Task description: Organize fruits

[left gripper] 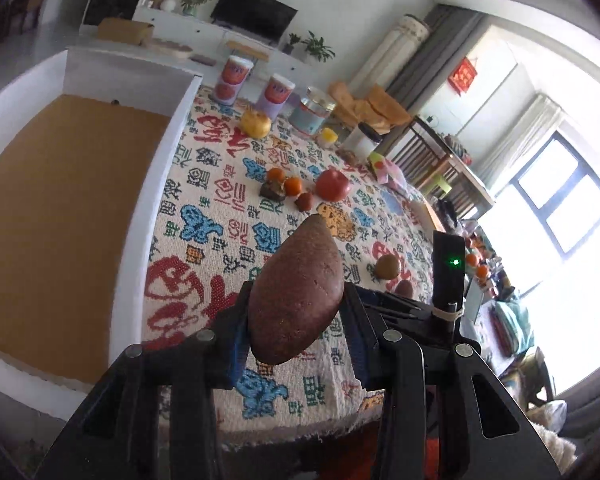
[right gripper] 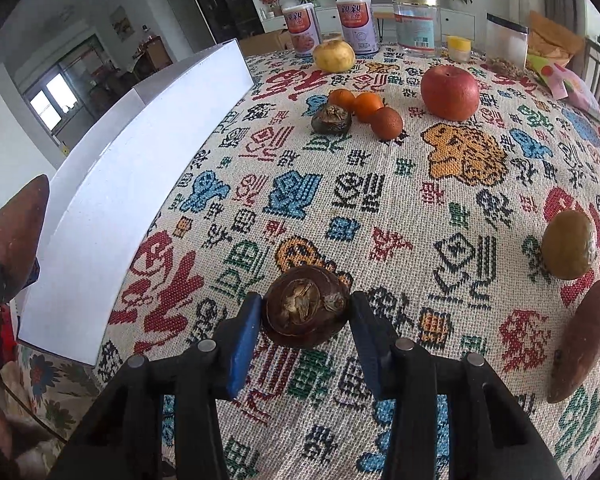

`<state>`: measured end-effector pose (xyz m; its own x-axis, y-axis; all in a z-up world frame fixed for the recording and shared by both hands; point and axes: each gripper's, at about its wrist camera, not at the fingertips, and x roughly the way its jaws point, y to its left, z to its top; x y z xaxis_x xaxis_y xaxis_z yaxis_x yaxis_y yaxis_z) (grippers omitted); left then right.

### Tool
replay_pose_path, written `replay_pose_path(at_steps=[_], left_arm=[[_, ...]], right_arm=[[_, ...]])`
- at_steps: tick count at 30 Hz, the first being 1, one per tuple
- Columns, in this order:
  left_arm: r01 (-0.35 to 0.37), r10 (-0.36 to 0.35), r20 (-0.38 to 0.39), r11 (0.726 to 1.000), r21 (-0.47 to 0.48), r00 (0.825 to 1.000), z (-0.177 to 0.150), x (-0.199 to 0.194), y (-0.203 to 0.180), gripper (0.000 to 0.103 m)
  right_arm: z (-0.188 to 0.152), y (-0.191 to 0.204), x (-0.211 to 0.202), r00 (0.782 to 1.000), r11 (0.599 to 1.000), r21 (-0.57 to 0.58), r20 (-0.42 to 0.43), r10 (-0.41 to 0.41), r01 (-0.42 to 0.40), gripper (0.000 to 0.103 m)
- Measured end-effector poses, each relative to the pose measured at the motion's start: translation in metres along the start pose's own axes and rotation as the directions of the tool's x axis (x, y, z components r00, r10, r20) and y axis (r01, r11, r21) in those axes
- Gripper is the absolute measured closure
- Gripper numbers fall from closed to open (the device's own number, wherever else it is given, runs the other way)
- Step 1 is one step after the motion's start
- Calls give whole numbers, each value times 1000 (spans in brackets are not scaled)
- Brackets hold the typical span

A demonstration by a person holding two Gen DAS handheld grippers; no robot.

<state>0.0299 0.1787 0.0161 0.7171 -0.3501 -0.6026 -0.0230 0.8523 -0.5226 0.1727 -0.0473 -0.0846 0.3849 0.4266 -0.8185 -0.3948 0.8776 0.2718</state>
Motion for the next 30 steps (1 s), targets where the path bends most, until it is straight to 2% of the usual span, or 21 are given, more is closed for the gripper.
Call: replay_pose_path(at_steps=[2,4,6,8,10,13,16,18,19,20,22,25,26,28,30], left_arm=[[-27,28,60,1000,-9,998,9,-32,7,61],[-102,104,109,995,-23,989,17,-58,21,61],[-192,197,130,980,-45,972,20,-69,42,61],[-285,294,103,954,-91,950,20,-65,72,61],[-357,367,57,924,-137,929,16,-54,103,61],[-447,451,-23,874,-189,892,8,-38,136,60],[-481,485,-28,855,-197,874,4,-35,145,61],[-489,499,19,855,-176,866,9,-40,136,47],[-496,509,43,853,-162,860,12,-41,130,33],[-499,512,70,854,-145,856,14,-41,122,25],[-488,498,107,866,-107,860,19,-37,105,21],[-418,420,138,907,-45,897,18,-25,74,18],[-384,383,139,923,-21,913,15,-19,62,15],[-301,295,121,953,40,948,7,-3,34,12],[-235,228,71,966,109,971,-4,23,7,10]], right_arm=[[16,27,-20,996,996,-14,34,86,-86,58],[31,65,-37,983,983,-65,58,177,-173,58],[40,108,-48,963,959,-131,62,261,-251,58],[42,153,-49,944,928,-199,31,327,-315,58],[41,188,-38,935,905,-246,-15,354,-347,58],[36,223,-12,941,897,-287,-79,328,-337,57],[39,229,3,944,908,-259,-110,310,-328,52],[46,222,-6,941,912,-230,-79,330,-340,52],[49,217,-14,938,911,-225,-57,342,-345,51],[52,211,-24,940,914,-226,-28,340,-337,47],[56,192,-44,951,927,-235,35,308,-291,41],[42,147,-65,970,962,-210,129,206,-177,22],[33,127,-66,977,976,-183,152,150,-121,16],[11,83,-60,984,994,-112,178,17,4,16],[-12,39,-53,972,988,-42,185,-141,152,16]])
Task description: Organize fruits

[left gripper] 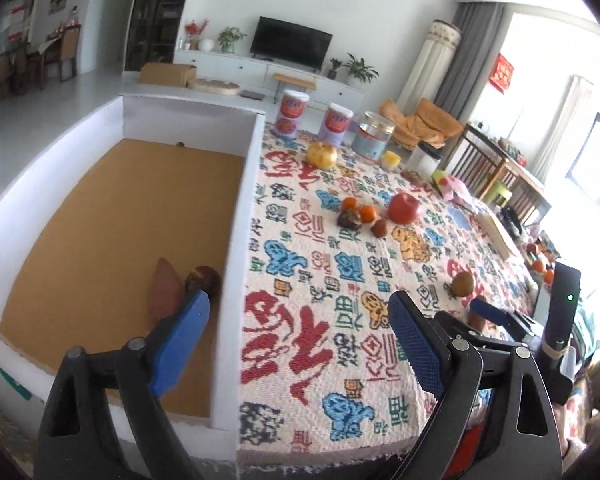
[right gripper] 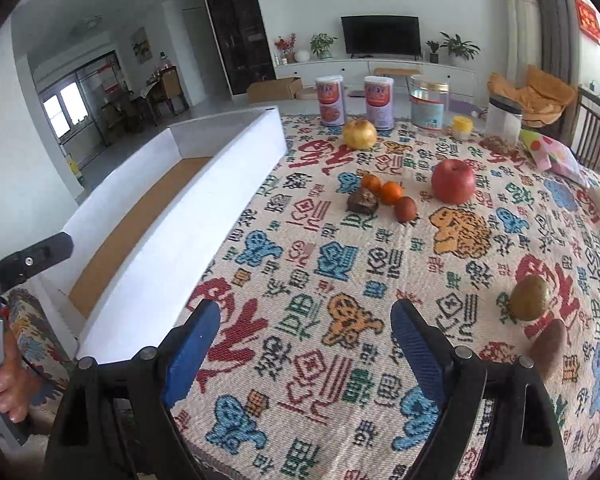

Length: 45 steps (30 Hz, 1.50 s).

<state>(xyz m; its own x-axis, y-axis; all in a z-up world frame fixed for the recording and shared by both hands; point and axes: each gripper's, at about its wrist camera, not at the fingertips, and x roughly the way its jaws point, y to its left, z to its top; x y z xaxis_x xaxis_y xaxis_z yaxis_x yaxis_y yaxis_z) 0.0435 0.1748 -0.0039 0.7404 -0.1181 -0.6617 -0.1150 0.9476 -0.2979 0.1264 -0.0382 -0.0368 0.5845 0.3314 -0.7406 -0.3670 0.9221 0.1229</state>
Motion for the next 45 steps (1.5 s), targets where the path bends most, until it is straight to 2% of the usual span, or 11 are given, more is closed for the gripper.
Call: replay_pose_path(at_steps=[2,4,7,10,13,15,18,20,27,45], left_arm=[[41,-38,-62,997,59,997,-9,23,-35,10],[64,-54,-97,992,104,994,-20,47,-64,10],[46,-28,-136,990,130,990,-31,86,-91,10],[-27,49,-119,984,179,992,-38,115,-103,10],[-118,143,-88,962,247,986,-39,143,-108,10],[-129,156,-88,958,258,984,-39,156,-106,10],[-133,165,-149,970,201,975,-45,173,-93,10],[-166,194,-110,961,223,975,-51,172,-94,10],[-174,203,-121,960,218,972,-50,174,-93,7],[-174,204,-121,960,219,971,-50,175,-93,7]], right_arm=[[-22,-37,3,994,992,58,-2,-110,110,16],[-37,-67,2,991,980,146,-9,-134,134,16],[-44,-93,6,989,964,220,-4,-150,147,16],[-47,-96,16,988,970,191,3,-154,151,16],[-54,-99,36,987,970,182,-35,-159,162,16],[-57,-102,47,985,967,189,-60,-161,169,16],[-59,-106,53,979,962,185,-78,-191,202,16],[-60,-108,53,977,959,191,-72,-199,210,16],[-60,-102,60,967,958,144,-98,-234,246,8],[-61,-102,59,968,959,145,-98,-233,245,7]])
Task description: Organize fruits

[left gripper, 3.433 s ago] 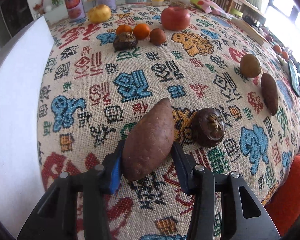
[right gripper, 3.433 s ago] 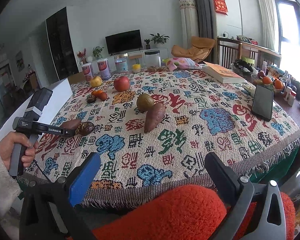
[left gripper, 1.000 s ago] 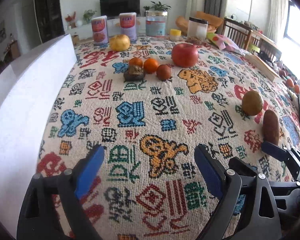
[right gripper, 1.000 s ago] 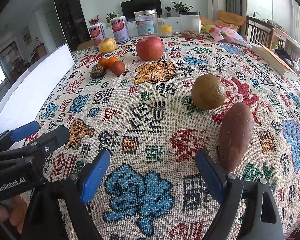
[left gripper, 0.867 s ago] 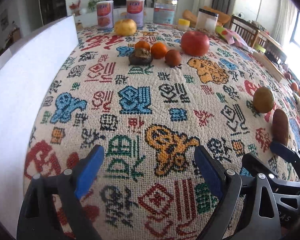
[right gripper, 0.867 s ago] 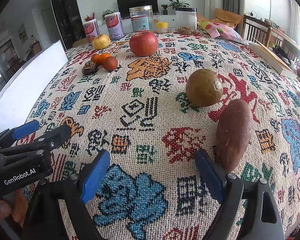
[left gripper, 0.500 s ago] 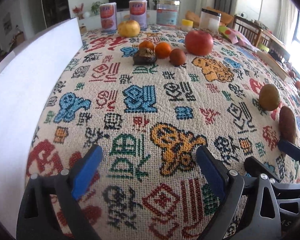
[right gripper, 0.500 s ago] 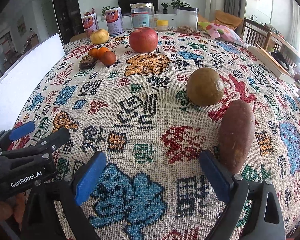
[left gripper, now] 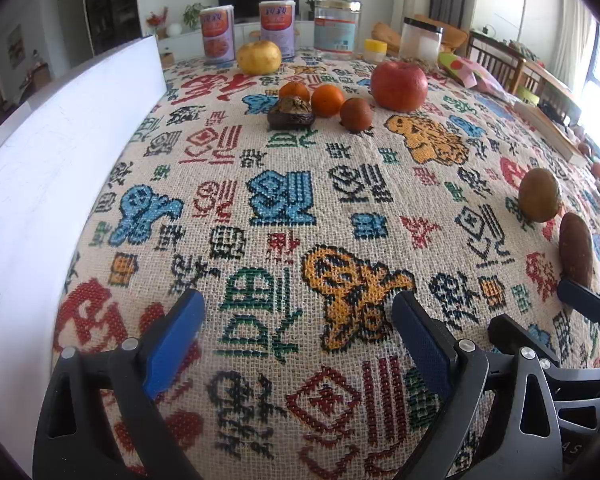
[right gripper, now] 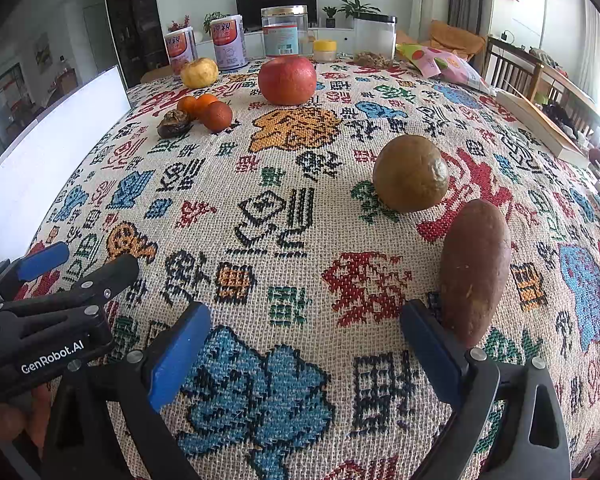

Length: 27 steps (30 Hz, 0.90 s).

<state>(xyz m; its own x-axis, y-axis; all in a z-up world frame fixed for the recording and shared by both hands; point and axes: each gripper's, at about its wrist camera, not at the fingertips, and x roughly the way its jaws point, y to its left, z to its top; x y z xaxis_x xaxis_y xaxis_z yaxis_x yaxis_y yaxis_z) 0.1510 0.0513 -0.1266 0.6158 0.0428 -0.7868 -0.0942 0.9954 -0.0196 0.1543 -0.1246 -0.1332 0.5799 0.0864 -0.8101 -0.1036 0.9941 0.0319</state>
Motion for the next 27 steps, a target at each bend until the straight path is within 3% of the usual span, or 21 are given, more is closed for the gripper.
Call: replay_pose_path(at_steps=[27], left_arm=[[-2,2,0,1000,-1,1000,0,0,1,7]], right_arm=[[-1,0,0,1000,1000,0,-4,-1,1,4]])
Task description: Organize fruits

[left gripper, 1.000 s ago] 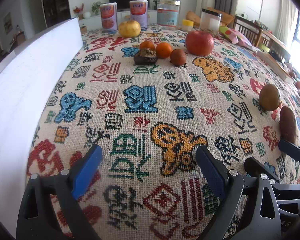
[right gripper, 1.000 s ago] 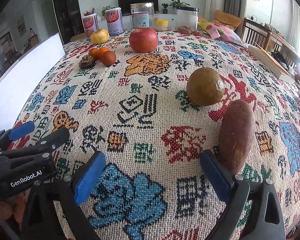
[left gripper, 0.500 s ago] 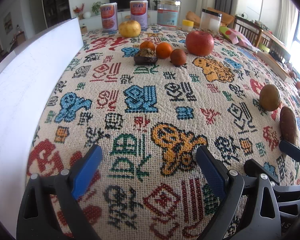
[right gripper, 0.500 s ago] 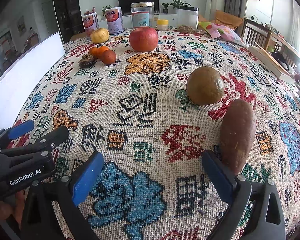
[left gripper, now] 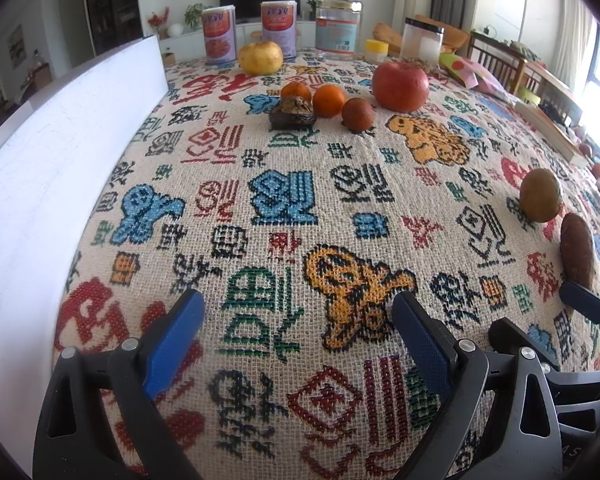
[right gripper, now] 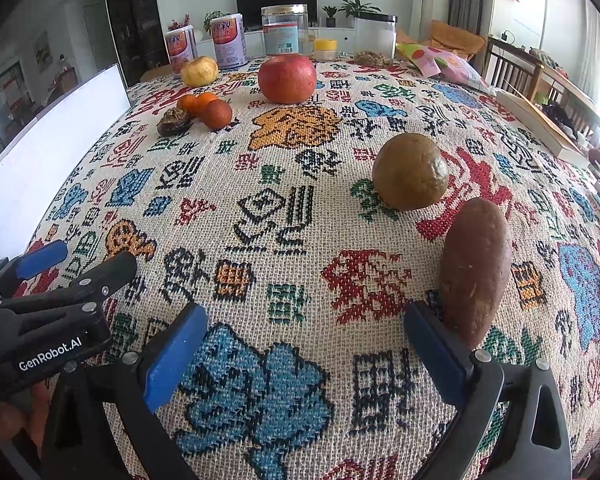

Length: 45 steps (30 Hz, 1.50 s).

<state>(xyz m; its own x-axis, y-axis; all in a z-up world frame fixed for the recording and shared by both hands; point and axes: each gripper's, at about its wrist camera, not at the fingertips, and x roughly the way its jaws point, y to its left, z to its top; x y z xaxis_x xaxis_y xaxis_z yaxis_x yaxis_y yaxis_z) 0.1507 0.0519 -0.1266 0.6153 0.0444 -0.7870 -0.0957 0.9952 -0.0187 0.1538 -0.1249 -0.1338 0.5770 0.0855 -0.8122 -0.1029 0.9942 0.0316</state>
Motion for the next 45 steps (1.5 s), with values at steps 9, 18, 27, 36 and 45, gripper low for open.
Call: replay_pose_path(at_steps=[9,18,27,36,45], left_arm=[[0,0,0,1000,1,1000,0,1,0,7],[0,0,0,1000,1,1000,1,1,-1,7],[-1,1,0,1000,0,1000,0,1,0,7],[-1,1,0,1000,0,1000,0,1,0,7],[-2,2,-1,1000,0,1000,1,1,0,7]], right_arm=[[0,0,1,1000,1000,0,0,1,-1,3],[0,0,1,1000,1000,0,0,1,-1,2],[0,0,1,1000,1000,0,0,1,-1,2],[0,0,1,1000,1000,0,0,1,-1,2],[0,0,1,1000,1000,3,-3,0,0,1]])
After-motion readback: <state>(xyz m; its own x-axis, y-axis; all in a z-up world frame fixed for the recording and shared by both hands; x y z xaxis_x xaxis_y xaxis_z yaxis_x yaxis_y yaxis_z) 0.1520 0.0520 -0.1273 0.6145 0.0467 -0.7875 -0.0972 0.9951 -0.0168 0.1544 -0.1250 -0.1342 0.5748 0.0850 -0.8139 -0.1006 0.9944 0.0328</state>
